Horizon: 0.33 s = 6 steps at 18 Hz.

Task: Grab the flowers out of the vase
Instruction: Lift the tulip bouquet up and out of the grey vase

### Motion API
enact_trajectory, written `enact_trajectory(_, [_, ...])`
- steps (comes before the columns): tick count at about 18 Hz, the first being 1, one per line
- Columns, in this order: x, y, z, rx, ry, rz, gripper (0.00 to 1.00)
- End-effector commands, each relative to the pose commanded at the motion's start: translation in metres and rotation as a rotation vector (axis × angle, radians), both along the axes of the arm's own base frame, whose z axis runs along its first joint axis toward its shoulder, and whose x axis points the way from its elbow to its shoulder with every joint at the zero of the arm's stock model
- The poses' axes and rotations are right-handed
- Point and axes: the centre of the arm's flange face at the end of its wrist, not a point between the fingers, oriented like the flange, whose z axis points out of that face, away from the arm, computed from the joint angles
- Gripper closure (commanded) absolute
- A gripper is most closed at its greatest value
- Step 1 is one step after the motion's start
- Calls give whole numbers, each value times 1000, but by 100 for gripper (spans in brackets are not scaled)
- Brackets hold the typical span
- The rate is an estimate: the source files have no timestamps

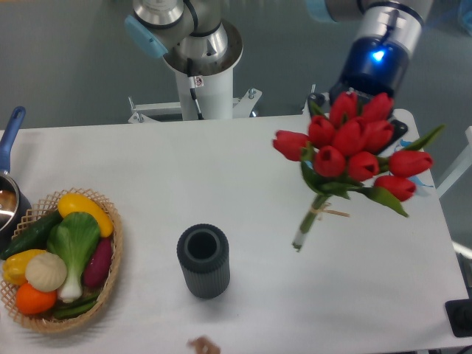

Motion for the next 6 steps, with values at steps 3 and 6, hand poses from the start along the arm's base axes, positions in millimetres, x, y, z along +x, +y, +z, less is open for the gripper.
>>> enact_trajectory(3, [-4,-5,-2,-1,8,4,73])
enact_trajectory(6, [-4,-8,-10,-5,-8,10,73])
